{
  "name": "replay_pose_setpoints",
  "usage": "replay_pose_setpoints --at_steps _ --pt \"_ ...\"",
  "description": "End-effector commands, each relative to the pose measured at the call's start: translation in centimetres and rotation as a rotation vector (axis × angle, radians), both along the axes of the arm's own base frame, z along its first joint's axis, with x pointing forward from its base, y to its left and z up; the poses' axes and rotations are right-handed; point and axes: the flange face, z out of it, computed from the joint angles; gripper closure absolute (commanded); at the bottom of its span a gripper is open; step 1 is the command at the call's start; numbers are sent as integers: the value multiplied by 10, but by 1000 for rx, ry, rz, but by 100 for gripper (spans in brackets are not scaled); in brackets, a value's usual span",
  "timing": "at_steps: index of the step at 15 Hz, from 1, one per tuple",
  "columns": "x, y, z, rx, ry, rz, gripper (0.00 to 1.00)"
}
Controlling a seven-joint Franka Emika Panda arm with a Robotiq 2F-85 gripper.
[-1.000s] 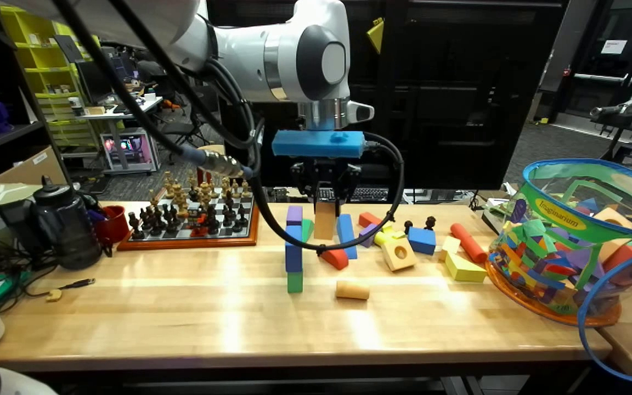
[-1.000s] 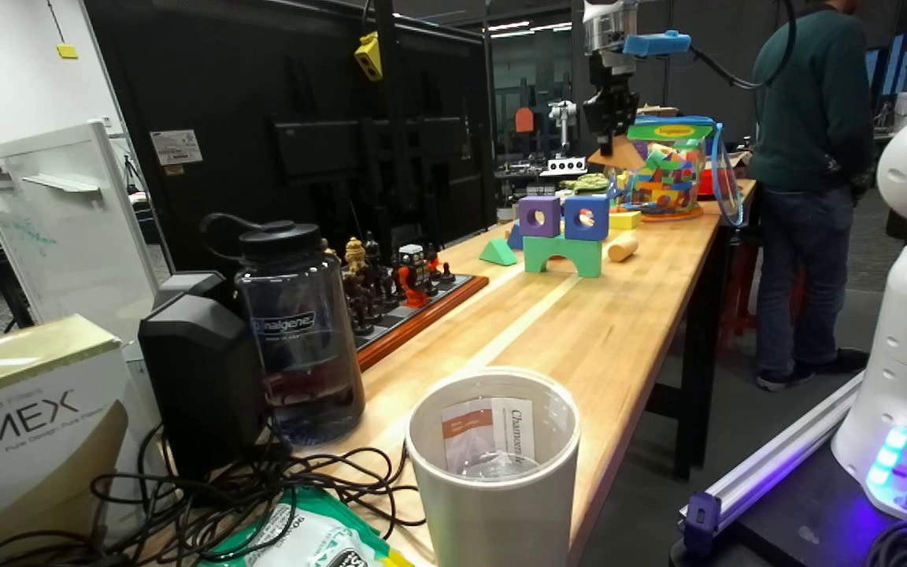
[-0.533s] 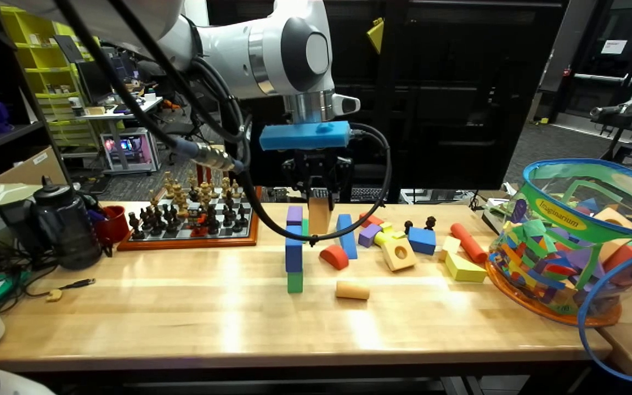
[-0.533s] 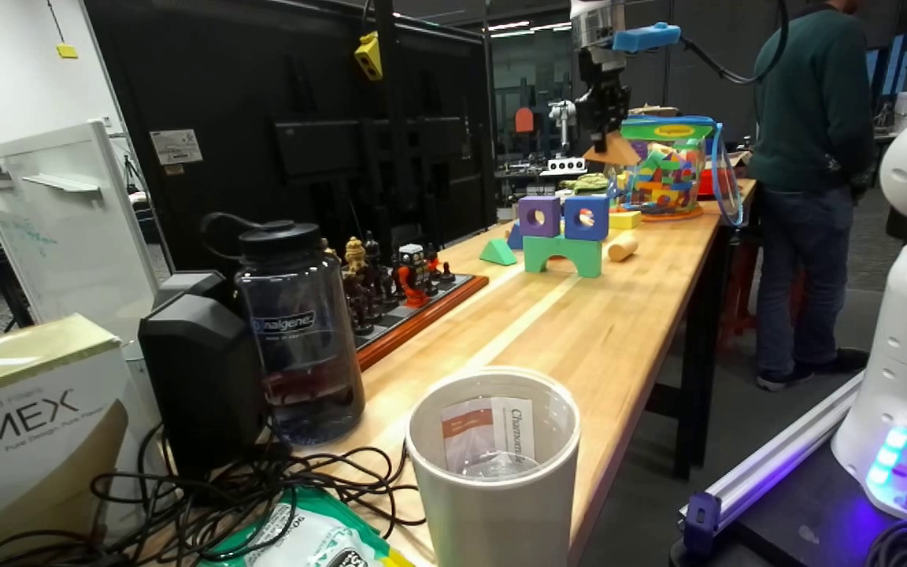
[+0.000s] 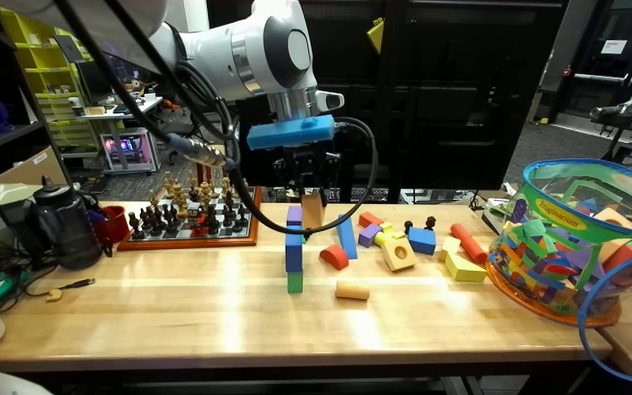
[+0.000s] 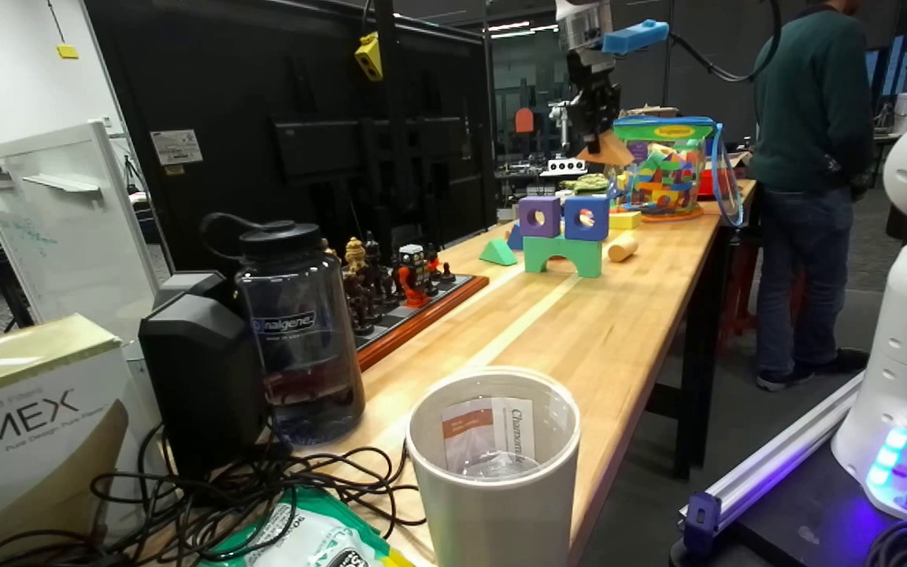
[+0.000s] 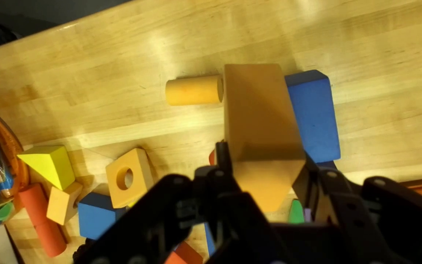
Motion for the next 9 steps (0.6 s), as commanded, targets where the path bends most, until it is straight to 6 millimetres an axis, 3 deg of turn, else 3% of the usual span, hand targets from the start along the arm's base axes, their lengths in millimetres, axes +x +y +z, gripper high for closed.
replay_pose_setpoints --at_steps 1,9 --pt "-1 14 4 -43 5 6 84" --pt "8 32 3 -74 21 46 84"
